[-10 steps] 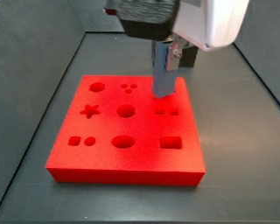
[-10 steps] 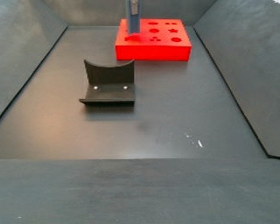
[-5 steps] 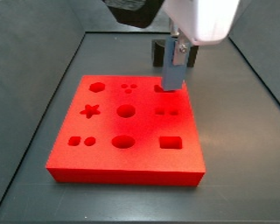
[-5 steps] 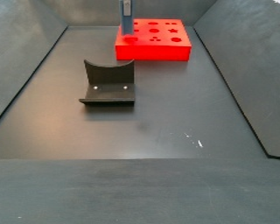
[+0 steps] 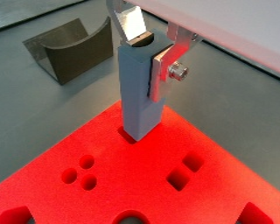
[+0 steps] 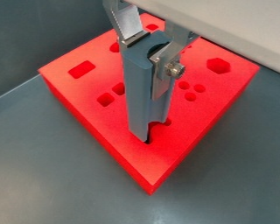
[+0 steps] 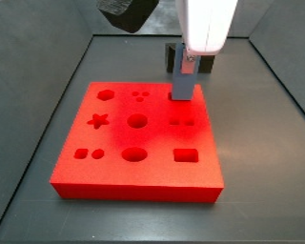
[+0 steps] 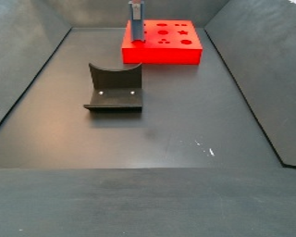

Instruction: Insert the arch object.

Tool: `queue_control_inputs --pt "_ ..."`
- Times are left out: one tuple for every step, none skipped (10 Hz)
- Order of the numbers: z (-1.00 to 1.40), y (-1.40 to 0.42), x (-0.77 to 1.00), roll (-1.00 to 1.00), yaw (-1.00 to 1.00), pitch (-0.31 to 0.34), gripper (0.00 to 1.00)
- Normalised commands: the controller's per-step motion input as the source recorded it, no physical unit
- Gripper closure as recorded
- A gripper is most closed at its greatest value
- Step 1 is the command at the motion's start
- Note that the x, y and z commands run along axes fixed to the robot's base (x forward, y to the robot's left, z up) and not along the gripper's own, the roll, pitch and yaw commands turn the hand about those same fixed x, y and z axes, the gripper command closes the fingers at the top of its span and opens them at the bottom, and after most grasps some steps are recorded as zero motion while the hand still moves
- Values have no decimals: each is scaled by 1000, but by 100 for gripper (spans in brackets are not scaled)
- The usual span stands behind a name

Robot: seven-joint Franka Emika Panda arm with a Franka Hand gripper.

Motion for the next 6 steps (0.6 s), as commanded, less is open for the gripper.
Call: queue_control_inputs --pt "-11 0 0 0 -74 0 100" --pt "-49 0 0 0 -6 0 100" --pt "-71 0 0 0 0 0 100" --pt "-86 37 0 0 0 0 100" --pt "-171 146 0 0 0 0 100" --pt "-214 120 0 0 0 0 100"
